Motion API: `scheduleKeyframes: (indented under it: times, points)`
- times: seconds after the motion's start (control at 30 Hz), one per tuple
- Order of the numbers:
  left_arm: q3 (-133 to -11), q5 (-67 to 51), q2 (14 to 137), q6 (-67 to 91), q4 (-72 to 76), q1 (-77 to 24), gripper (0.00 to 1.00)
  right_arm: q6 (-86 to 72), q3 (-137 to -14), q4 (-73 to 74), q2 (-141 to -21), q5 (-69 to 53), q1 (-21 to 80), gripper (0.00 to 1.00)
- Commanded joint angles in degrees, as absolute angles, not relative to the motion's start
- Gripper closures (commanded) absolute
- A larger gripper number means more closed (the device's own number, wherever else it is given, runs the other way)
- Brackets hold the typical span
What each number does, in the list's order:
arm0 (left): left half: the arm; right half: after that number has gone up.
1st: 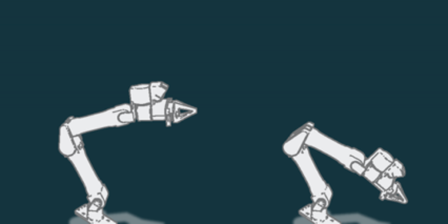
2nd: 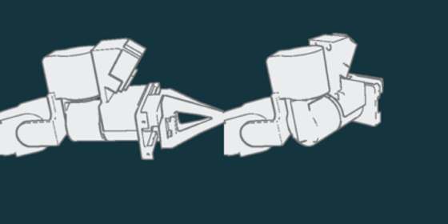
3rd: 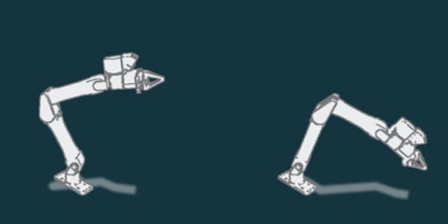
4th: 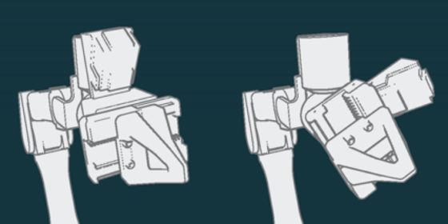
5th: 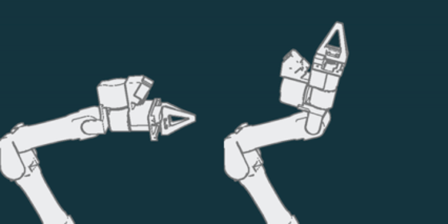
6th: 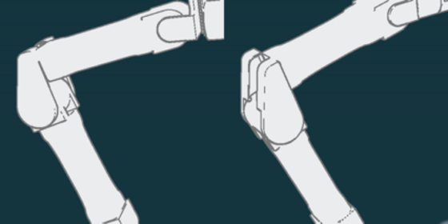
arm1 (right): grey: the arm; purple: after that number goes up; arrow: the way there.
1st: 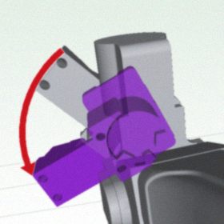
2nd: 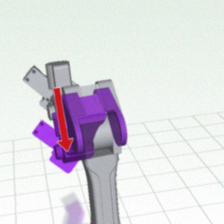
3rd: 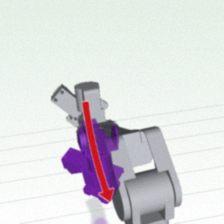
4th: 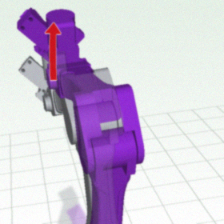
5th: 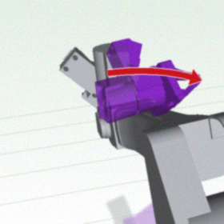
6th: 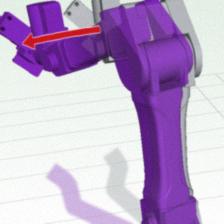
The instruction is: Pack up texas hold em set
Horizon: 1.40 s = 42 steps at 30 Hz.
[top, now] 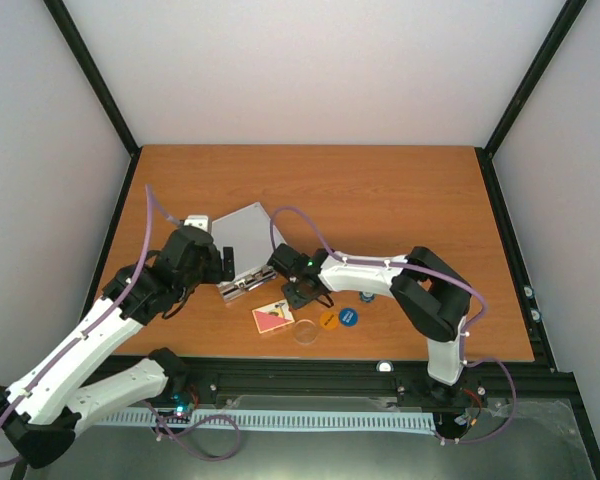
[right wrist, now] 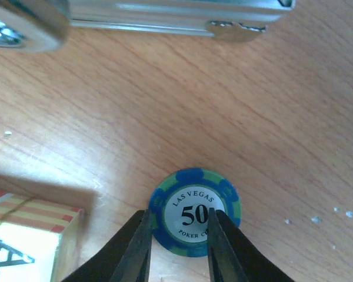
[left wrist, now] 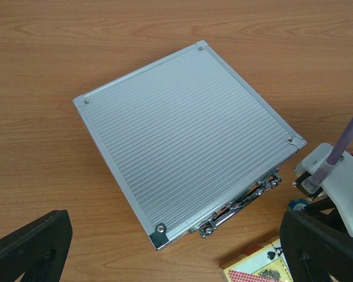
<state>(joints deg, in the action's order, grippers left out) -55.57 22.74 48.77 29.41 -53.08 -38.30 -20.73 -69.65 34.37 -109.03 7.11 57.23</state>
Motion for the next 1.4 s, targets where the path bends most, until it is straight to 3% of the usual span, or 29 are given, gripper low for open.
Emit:
scheduleKeyframes:
  times: [0.0, 0.5, 0.53, 0.57, 0.7, 0.77, 1.37]
  points:
    - [-57.3, 23.6, 48.1, 29.9, -54.0, -38.3, 0.0, -21.1, -68.6, 36.9, -108.3, 10.8, 57.7, 0.74]
    - [-57.2, 23.9, 47.5, 29.9, -54.4, -38.3, 0.0, -22.0, -65.9, 38.9, -102.9, 11.4, 57.4, 0.77]
    - [-57.1, 23.9, 47.4, 30.0, -54.3, -38.3, 0.0, -21.9, -65.5, 38.8, -102.5, 11.2, 57.4, 0.72]
    - [-56.8, 23.9, 47.5, 29.9, -54.1, -38.3, 0.0, -21.6, -65.1, 38.7, -102.1, 11.2, 57.4, 0.57]
    - [-56.9, 23.4, 48.0, 30.1, -54.1, -38.3, 0.0, -19.3, -67.0, 40.2, -102.5, 8.6, 56.8, 0.25]
    - [-57.1, 23.2, 48.0, 30.1, -54.1, -38.3, 0.0, -18.6, -67.9, 40.8, -102.7, 6.2, 55.9, 0.16]
    - [-56.3, 22.4, 45.9, 30.1, -53.6, -38.3, 0.0, -16.5, -75.2, 42.7, -110.2, 2.1, 52.9, 0.19]
